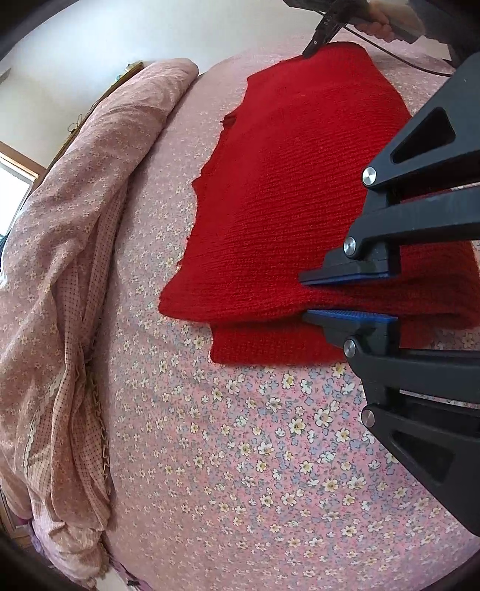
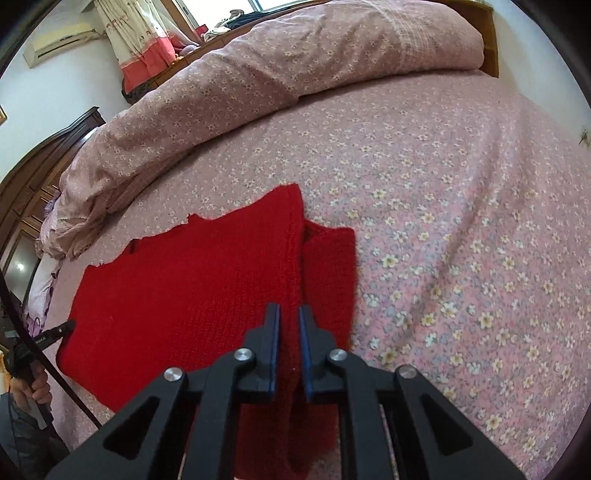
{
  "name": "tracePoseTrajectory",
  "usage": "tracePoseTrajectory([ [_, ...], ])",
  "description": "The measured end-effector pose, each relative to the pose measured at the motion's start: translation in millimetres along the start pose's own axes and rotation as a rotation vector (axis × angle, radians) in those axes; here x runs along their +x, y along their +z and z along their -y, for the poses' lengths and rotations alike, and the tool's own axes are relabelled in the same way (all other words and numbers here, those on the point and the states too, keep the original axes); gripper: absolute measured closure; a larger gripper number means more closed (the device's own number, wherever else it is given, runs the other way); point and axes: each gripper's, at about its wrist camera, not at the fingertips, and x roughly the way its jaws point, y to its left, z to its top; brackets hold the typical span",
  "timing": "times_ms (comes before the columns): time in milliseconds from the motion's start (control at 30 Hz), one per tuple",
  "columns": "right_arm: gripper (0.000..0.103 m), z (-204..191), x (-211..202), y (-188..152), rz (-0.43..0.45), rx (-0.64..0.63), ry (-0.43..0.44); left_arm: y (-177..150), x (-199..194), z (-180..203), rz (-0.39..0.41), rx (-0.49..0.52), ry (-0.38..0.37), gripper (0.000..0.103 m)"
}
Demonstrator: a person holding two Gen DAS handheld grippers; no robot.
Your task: Fold small clothes
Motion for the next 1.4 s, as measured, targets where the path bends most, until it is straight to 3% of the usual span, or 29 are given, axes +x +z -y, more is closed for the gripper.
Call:
tracePoseTrajectory([
  [200, 0.088, -4, 0, 1, 0.005, -0.019, -0.025, 1, -9, 16, 0.027, 0.070, 0.061, 0.098],
  [300, 0.082, -3, -9, 0, 0.018, -0.005, 0.031, -10, -27, 27, 0.074, 0.127, 0.082, 0.098],
  [333, 0.076, 0, -13, -1, 0.014, 0.013, 0.066, -13, -31, 29, 0.080, 0.136, 0.085, 0.098],
  [433, 0.072, 4, -21, -7, 0.004, 0.014, 0.113, -25, -43, 39, 0.079, 0.140, 0.055, 0.097],
  [533, 0.069, 0, -23, -18, -0.031, -0.075, 0.068, -33, -43, 60, 0.062, 0.145, 0.030, 0.097],
  [600, 0.055, 2, -21, -26, -0.066, -0.087, 0.084, -35, -40, 80, 0.055, 0.157, 0.031, 0.097],
  [667, 0.024, 6, -22, -31, -0.079, -0.059, 0.100, -37, -36, 98, 0.049, 0.160, 0.010, 0.097],
  [767, 0.009, 14, -17, -35, -0.091, -0.028, 0.138, -37, -31, 125, 0.045, 0.171, -0.016, 0.097],
  [900, 0.004, 25, 1, -36, -0.141, 0.036, 0.208, -33, -22, 165, 0.048, 0.196, -0.051, 0.097],
  [967, 0.003, 32, 4, -31, -0.133, 0.097, 0.308, -30, -18, 181, 0.044, 0.202, -0.080, 0.097],
  [1033, 0.003, 45, 14, -27, -0.153, 0.223, 0.477, -27, -13, 196, 0.032, 0.202, -0.117, 0.097],
  [1133, 0.003, 50, 23, -26, -0.165, 0.297, 0.557, -24, -6, 211, 0.016, 0.200, -0.183, 0.097],
  [1300, 0.008, 50, 27, -20, -0.212, 0.303, 0.581, -23, 9, 218, -0.027, 0.154, -0.218, 0.097],
  [1400, 0.029, 56, 24, -16, -0.277, 0.263, 0.459, -27, 16, 217, -0.040, 0.158, -0.204, 0.097],
])
